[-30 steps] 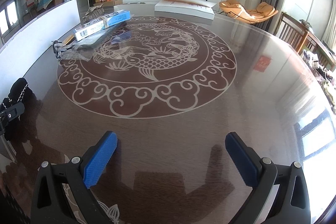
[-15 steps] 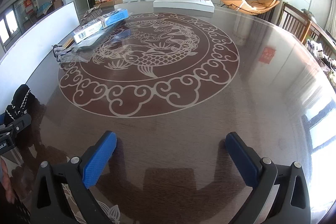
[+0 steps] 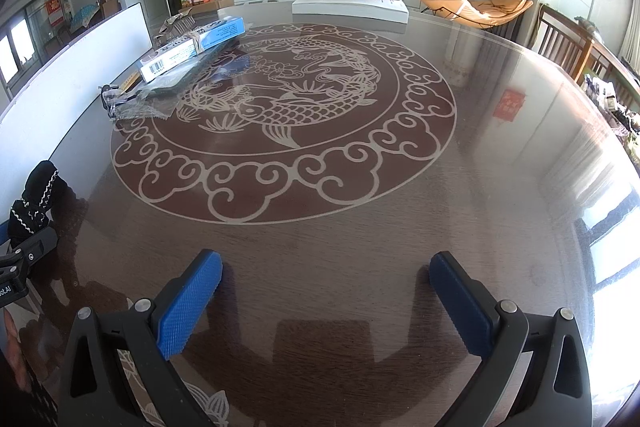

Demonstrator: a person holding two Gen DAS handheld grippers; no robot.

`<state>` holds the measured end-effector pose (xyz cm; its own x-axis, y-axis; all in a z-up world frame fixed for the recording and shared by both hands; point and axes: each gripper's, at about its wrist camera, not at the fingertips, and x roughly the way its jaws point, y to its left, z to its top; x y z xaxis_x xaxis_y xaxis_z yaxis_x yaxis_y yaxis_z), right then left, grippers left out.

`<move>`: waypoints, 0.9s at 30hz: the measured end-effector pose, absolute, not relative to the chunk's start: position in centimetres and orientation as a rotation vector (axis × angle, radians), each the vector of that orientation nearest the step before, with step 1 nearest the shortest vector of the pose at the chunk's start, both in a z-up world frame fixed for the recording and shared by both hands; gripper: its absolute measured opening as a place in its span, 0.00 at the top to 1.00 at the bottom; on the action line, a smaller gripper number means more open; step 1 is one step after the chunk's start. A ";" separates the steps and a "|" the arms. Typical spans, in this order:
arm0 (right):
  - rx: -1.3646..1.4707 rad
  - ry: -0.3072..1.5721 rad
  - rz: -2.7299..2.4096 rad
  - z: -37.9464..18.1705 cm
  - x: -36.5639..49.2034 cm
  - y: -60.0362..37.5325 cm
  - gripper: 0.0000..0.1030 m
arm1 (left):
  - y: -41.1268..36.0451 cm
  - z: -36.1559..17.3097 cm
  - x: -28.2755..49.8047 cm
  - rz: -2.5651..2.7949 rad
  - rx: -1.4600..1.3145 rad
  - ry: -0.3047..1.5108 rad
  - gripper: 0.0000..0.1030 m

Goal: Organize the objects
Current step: 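Grasp the clear glasses with the right gripper while the left gripper holds the black bag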

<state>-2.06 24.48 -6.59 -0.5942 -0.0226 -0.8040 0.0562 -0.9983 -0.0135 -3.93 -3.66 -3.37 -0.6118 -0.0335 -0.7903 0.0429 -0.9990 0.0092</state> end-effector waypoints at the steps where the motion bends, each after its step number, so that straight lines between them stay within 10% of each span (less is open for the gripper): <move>1: 1.393 0.058 -2.765 -6.6 -2.0 24.5 0.00 | -3.7 -3.4 -3.9 -2.783 1.364 0.016 0.00; 23: 1.218 0.289 -2.305 -0.7 -12.6 10.3 0.01 | -3.8 -3.4 -3.5 -2.799 1.345 0.014 0.00; 27: 1.176 0.567 -2.150 -1.0 -16.0 1.6 0.19 | -3.8 -3.4 -3.5 -2.800 1.345 0.014 0.00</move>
